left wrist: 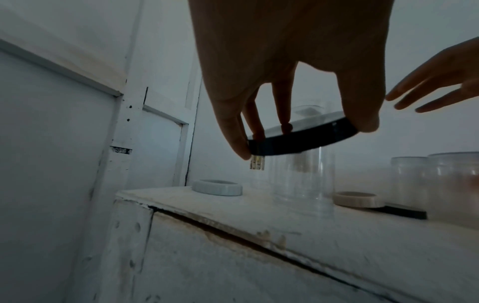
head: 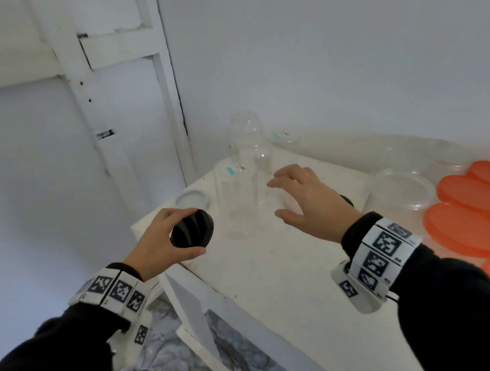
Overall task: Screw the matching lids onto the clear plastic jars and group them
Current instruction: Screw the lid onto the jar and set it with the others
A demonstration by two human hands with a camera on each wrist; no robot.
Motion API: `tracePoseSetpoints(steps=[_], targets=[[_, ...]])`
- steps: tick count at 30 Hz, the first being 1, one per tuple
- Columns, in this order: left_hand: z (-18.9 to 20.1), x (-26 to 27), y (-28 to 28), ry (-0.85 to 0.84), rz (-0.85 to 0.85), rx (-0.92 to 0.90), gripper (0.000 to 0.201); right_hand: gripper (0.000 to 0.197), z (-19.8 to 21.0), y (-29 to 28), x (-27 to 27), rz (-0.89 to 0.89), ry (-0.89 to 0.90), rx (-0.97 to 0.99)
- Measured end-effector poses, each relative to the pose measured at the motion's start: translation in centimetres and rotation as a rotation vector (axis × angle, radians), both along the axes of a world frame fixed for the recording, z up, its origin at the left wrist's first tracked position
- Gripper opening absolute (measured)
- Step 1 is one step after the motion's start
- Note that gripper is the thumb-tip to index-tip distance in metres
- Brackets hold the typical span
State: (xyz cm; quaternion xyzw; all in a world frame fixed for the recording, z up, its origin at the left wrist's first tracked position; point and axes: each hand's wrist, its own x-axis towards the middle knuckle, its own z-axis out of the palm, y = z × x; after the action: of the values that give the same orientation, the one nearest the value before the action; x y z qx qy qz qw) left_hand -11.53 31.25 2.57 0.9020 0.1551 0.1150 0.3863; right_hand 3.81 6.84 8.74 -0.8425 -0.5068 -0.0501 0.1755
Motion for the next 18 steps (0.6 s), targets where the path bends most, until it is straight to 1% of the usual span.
tracePoseSetpoints(steps=[3, 7, 11, 16, 18], targets=[[0.0, 0.1, 1.6, -0.057, -0.005, -0.044, 0.071, 0.056, 0.2, 3.4, 0.4, -0.031, -0.037, -0.017], [0.0, 0.6, 3.8, -0.088, -0.049, -0.038, 0.07, 0.062, 0.0, 6.9, 0.4, -0.068, -0.087, -0.074], [0.2, 1.2, 5.5, -0.102, -0.087, -0.031, 0.069, 0.057, -0.9, 8.6, 0.2, -0.116, -0.137, -0.118], [0.2, 2.5, 6.6, -0.117, -0.143, -0.042, 0.065, 0.048, -1.2, 8.8, -0.2, -0.137, -0.115, -0.021], [0.2, 3.1, 6.6, -0.132, -0.155, -0.042, 0.065, 0.047, -1.0, 8.5, -0.4, -0.145, -0.079, -0.015]])
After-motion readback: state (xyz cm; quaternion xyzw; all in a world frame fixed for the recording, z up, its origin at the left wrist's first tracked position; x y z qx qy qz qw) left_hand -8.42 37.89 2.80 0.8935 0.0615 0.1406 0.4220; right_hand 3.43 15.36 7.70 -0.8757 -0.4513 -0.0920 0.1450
